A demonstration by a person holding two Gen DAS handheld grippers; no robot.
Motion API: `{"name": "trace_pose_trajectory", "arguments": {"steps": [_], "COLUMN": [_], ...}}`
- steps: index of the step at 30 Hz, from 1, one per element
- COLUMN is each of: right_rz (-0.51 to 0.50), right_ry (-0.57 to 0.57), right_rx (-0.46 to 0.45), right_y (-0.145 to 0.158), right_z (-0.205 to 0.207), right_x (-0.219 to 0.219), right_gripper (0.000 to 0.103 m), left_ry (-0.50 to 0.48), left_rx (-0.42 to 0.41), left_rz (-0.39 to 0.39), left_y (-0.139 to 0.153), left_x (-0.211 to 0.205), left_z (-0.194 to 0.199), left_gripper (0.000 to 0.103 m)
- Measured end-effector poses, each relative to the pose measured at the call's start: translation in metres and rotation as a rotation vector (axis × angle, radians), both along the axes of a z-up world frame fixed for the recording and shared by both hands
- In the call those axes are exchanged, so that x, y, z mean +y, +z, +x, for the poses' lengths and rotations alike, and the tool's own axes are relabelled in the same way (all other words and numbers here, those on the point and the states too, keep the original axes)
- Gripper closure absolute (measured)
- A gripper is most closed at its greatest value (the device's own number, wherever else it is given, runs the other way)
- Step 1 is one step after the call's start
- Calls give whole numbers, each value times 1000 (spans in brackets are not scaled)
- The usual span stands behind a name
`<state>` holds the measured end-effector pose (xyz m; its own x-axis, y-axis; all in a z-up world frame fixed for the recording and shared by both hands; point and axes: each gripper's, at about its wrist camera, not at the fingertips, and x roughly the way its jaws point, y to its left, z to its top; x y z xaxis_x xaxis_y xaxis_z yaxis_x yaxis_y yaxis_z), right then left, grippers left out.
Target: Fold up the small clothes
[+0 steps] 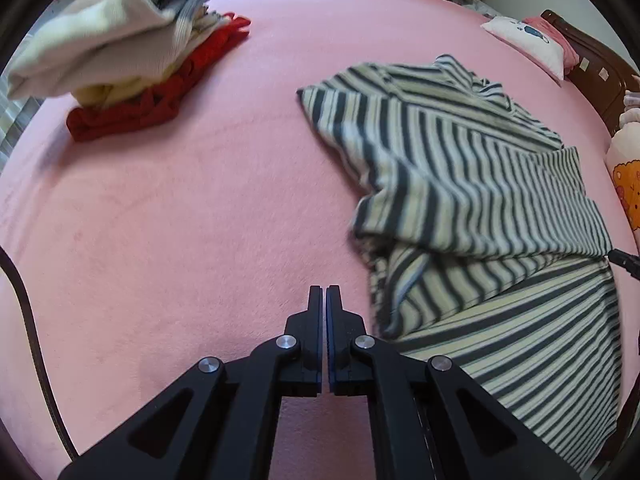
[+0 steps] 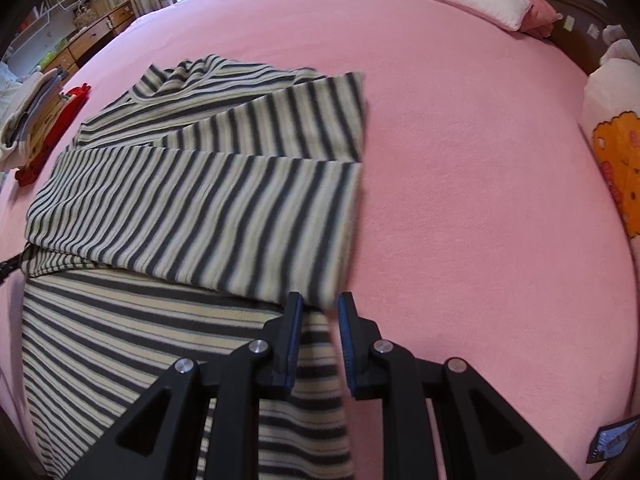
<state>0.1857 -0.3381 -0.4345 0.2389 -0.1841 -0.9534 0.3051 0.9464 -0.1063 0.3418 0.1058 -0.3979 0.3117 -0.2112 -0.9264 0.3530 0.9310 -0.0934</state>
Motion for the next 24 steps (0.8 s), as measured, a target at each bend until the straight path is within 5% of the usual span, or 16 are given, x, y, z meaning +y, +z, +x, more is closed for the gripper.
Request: {"name": "trace_pose_trajectory", "arguments": {"steps": [4,9,19,24], "right_rz": [-12,-35,-59,-66], "right_ry": [-27,-18,9,19], "right_rx": [13,-3,-19,-21], "right_y": [6,30,79,96], "right_z": [-6,-15,-59,-87], "right_x": [-8,-3,32,44], "right_gripper": [86,86,82,66], "left_ry": [-25,-42,-148,-92], "left_rx": [3,-5,37,39], "left_rz": [-2,-37,-42,-52], "left_y": [17,43,65,77], "left_x": [-16,-36,-39,-19], "left_z": [1,-6,-66,-103], "left_gripper": [89,44,33,24]}}
